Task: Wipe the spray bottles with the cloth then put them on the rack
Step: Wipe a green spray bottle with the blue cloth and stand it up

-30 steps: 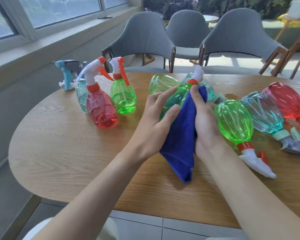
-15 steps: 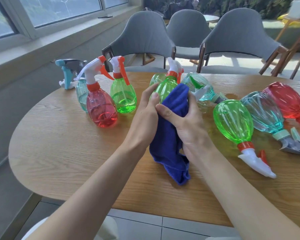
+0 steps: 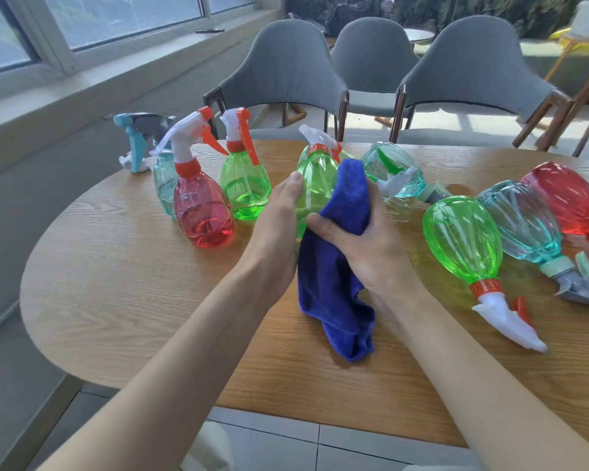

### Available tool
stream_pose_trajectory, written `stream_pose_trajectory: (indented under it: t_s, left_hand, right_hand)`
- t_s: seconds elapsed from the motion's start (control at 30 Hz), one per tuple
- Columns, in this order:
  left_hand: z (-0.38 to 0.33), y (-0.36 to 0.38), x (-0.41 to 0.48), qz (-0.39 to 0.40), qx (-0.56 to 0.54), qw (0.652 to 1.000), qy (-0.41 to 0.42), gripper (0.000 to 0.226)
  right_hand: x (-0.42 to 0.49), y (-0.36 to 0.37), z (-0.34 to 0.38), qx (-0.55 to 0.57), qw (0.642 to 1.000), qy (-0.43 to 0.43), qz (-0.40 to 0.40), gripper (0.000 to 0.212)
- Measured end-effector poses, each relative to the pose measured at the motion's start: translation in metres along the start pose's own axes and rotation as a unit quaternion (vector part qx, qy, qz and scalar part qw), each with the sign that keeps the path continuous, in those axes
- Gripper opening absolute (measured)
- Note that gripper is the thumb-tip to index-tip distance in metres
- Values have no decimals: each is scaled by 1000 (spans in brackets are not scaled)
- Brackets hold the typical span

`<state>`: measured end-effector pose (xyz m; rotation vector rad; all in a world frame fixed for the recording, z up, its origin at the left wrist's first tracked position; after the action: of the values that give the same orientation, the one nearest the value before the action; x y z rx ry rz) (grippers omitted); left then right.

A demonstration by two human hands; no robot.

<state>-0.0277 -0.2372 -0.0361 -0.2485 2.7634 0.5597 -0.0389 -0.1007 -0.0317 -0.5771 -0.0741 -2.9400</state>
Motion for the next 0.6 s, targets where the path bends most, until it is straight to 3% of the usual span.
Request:
stream_pose_trajectory:
  t_s: [0.1, 0.23, 0.37, 0.47, 0.6]
  left_hand:
    - [-1, 3, 0, 11, 1, 1000, 6, 74]
    - [0, 7, -2, 4, 31, 999, 31, 70]
    - [4, 7, -4, -12, 47, 999, 11, 76]
    - [3, 4, -2, -25, 46, 999, 0, 63]
    - [1, 0, 5, -17, 47, 999, -9, 79]
  right_hand:
    - [0, -2, 6, 41, 999, 11, -24, 62]
    - [0, -1, 6, 93, 994, 40, -46, 61]
    - [-1, -3, 5, 94, 992, 67, -50, 30]
    - [-3, 2, 4, 97, 993, 65, 1, 29]
    - [-4, 6, 4, 86, 991, 40, 94, 35]
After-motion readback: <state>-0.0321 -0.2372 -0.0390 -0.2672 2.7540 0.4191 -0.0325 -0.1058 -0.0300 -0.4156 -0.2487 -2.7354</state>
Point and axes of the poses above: each hand's wrist, its own x-axis towards the middle knuckle, its own y-axis out of the palm, z = x × y, the point moved 5 cm from there along x, towards the middle knuckle, and after that the axes turned 12 degrees about -y, right-handed, at the moved point
